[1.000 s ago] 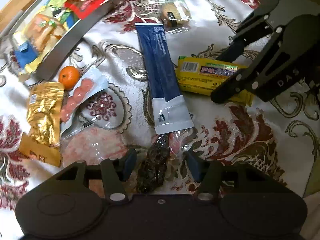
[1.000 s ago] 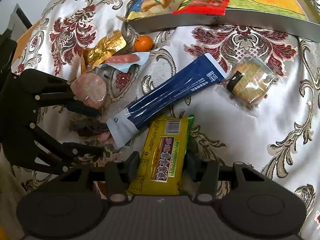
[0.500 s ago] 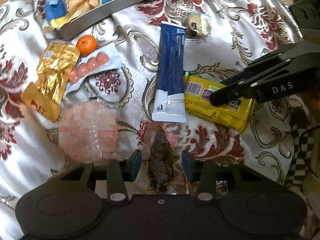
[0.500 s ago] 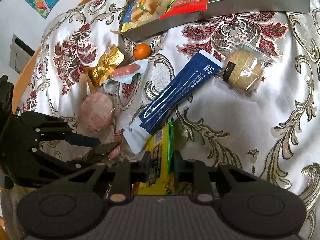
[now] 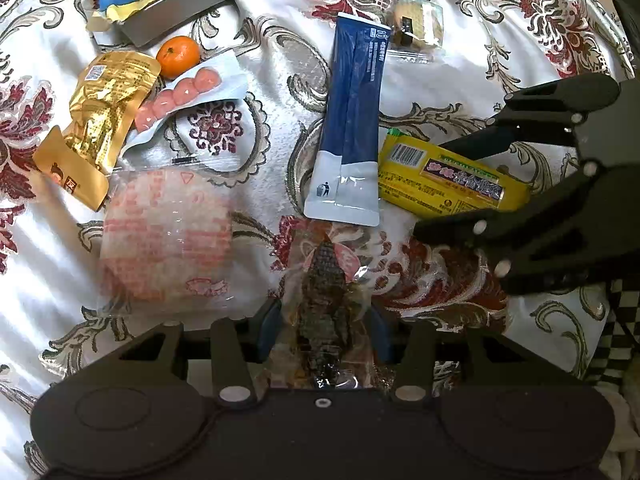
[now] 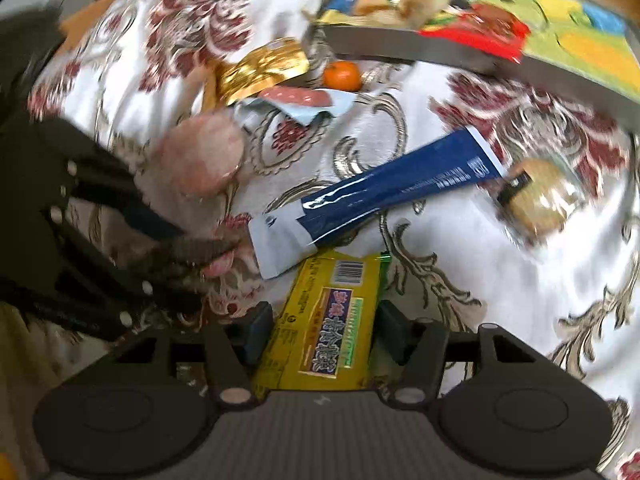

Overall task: Organize snacks
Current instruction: 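Grasp the dark dried-fish pack with the left tool while the right tool holds the yellow pack, then carry the dried-fish pack toward the tray with the left tool while the right tool carries the yellow pack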

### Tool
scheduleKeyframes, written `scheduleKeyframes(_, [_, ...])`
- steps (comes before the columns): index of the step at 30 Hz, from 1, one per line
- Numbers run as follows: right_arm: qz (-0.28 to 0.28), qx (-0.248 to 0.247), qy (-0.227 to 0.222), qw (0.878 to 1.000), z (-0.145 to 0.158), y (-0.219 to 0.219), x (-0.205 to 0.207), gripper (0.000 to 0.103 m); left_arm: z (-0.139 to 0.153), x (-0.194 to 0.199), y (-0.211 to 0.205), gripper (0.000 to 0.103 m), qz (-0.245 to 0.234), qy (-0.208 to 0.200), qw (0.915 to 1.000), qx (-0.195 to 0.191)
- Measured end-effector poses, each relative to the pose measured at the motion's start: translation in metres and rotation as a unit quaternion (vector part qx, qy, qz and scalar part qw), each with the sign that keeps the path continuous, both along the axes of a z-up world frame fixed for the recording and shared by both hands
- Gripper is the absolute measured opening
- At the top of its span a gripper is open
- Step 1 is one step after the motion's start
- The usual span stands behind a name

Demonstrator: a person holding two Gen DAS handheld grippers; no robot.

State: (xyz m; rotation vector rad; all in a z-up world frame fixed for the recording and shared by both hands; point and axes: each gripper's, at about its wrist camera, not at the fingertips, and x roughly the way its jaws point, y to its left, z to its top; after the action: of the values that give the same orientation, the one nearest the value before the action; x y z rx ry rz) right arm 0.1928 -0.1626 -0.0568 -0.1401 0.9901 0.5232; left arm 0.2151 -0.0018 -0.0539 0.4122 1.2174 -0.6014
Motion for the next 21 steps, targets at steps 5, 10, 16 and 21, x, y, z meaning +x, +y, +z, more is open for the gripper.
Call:
scheduleKeyframes(5, [-0.004,0.004,0.003,1.0,0.004,-0.005,-0.001,0.052,0.005,-0.006,0.0,0.048,0.007,-0.01,0.9999,-0.002])
scheduleKeyframes(10, [0.033,-0.052,-0.057,0.996,0.016,0.004,-0.019,0.051,0.018,-0.014,0.001,0.047,0.018,-0.022,0.9995,-0.011])
scheduleKeyframes(16, [0.096,-0.168,-0.156,0.969,0.015,0.024,-0.05,0.051,0.037,-0.021,-0.005,0.047,0.017,-0.053,0.9984,-0.007])
scheduleKeyframes(21, [0.122,-0.221,-0.21,0.944,0.015,0.029,-0.068,0.051,0.046,-0.032,-0.012,0.047,0.005,-0.075,0.9971,0.011])
